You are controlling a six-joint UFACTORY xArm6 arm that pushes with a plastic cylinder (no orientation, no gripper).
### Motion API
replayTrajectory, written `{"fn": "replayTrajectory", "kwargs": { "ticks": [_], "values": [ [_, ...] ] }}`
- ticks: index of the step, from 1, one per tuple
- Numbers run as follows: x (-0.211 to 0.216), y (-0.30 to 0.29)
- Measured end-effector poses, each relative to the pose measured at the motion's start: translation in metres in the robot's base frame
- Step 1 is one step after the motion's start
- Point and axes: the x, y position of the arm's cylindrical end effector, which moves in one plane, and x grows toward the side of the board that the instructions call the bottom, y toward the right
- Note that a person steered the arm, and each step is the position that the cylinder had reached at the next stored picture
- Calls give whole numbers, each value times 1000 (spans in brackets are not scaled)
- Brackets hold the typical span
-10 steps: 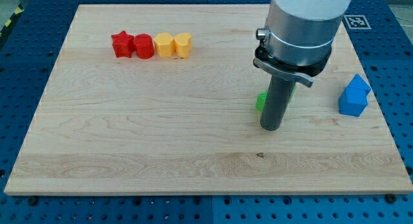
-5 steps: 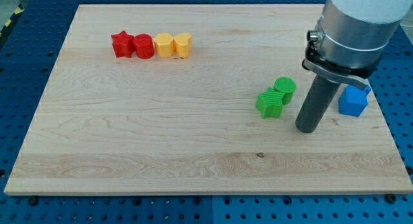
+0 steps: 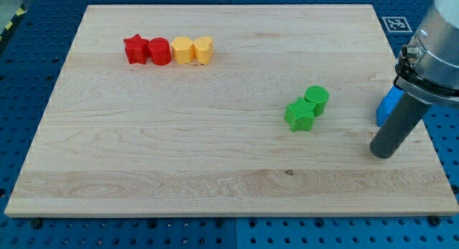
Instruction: Move your arm towards the bottom right side of the board
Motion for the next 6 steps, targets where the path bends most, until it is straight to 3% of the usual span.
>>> {"fn": "replayTrajectory", "kwargs": {
  "ticks": [6],
  "values": [
    [30, 44]
  ]
}}
